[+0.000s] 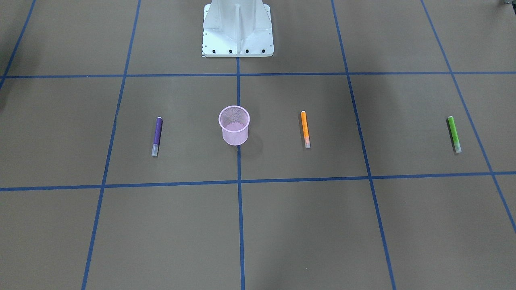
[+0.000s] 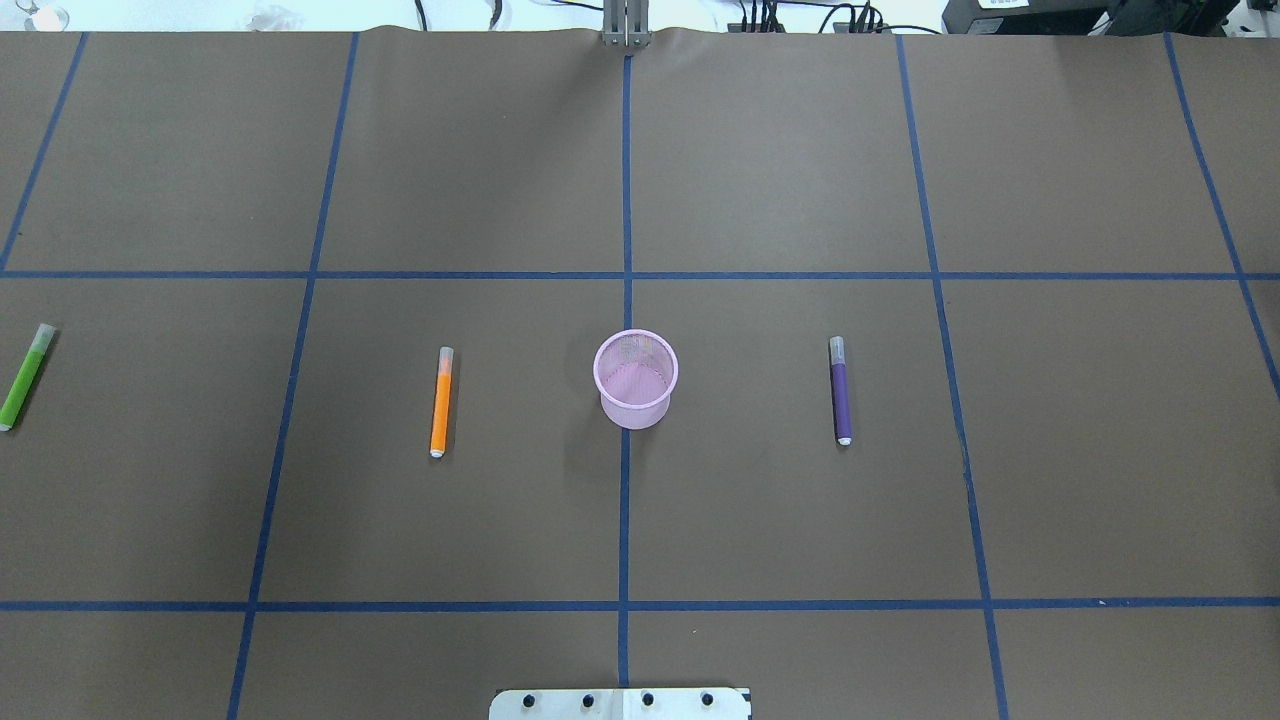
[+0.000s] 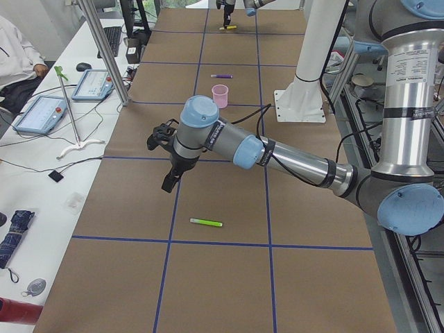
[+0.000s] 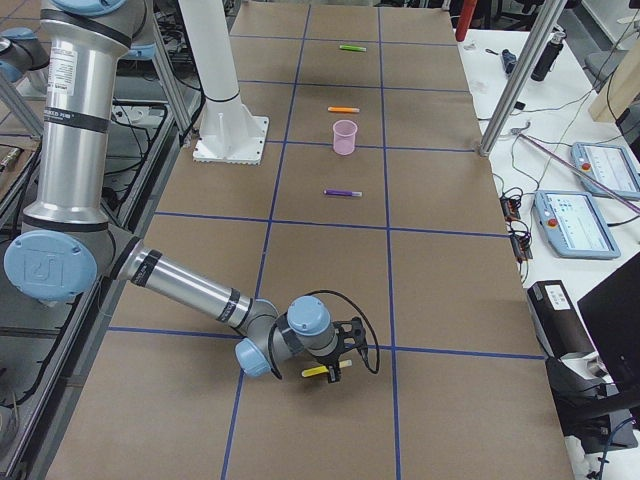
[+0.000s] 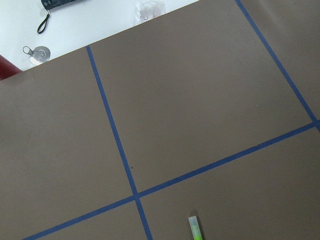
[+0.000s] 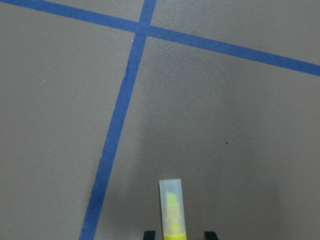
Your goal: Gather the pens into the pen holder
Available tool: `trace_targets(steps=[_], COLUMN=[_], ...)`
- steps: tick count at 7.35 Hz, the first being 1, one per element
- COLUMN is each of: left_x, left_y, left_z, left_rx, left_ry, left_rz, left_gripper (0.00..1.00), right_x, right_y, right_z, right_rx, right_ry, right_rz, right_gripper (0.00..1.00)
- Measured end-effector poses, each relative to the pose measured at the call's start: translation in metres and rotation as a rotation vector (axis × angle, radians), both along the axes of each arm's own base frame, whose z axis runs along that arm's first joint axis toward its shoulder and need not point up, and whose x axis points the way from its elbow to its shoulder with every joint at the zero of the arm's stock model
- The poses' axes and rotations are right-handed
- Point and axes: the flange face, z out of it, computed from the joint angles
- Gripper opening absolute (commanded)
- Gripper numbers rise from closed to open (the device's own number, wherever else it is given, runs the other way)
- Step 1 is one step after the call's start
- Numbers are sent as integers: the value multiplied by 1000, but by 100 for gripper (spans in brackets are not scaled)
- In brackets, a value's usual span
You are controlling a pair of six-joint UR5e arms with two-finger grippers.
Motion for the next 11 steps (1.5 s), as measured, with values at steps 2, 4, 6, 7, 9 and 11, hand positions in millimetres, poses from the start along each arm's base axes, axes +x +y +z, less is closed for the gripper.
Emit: trace_targets(steps=[2, 4, 6, 7, 9, 11], left_x=[0, 0, 0, 0, 0, 1], left_y=[0, 0, 0, 1, 3, 4], left_z=[0, 0, 0, 2, 4, 2], left_rx=[0, 0, -1, -3, -7, 9], left_ry=[0, 0, 0, 0, 0, 1], left_rz=[0, -1, -1, -1, 0, 2], left_gripper=[100, 100, 100, 100, 100, 100], right_x=[-4, -5, -7, -8, -13, -24], right_y=[-7, -9, -12, -16, -32, -68], right_z=[4, 3, -4, -13, -54, -139], right_rx=[-4, -3, 13, 29, 105, 269], right_ry=[2, 0, -7, -16, -42, -95], right_rz=[-6, -7, -10, -13, -10, -7], right_gripper=[0, 0, 0, 0, 0, 0])
